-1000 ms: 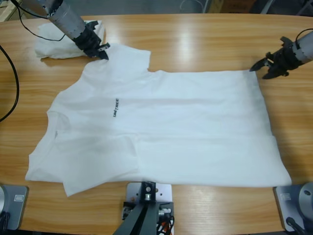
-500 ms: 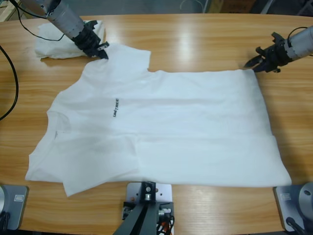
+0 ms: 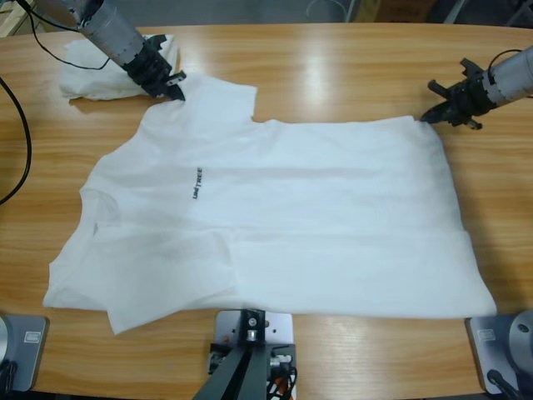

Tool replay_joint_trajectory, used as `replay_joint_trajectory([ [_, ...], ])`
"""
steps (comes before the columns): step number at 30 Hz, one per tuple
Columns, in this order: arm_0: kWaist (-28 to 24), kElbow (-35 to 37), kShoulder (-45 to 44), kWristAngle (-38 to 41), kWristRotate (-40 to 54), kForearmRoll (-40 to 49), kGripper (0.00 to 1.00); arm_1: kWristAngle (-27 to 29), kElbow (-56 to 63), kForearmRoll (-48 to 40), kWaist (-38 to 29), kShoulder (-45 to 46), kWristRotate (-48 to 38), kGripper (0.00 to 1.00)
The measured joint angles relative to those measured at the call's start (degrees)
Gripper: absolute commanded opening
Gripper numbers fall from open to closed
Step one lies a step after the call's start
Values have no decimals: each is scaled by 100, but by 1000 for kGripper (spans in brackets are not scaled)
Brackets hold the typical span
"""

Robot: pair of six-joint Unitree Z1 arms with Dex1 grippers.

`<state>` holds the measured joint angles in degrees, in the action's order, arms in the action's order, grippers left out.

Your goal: Fold clothes

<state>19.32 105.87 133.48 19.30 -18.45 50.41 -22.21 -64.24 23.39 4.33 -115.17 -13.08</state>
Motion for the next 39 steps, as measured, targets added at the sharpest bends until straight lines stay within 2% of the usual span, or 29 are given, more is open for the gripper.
replay_joint_trajectory([
  [5,-4,-16,-2,93,0,0,0,-325,8,95,4,287,17,0],
  [11,-26,-63,-31,669,0,205,0,-674,0,1000,4,706,-39,0],
  [14,-68,-416,-257,758,0,339,0,-722,1,1311,4,919,-40,0],
  [21,-202,-1862,-1376,769,3,373,0,-754,163,1785,5,1339,-40,0],
  [25,-273,-2420,-1820,869,81,375,0,-753,319,2113,5,1561,-40,0],
  [29,-227,-2694,-2092,916,96,373,0,-753,383,2341,5,1875,-55,0],
  [39,322,-3084,-2949,1008,-42,368,0,-762,727,3314,-24,2457,-73,0],
])
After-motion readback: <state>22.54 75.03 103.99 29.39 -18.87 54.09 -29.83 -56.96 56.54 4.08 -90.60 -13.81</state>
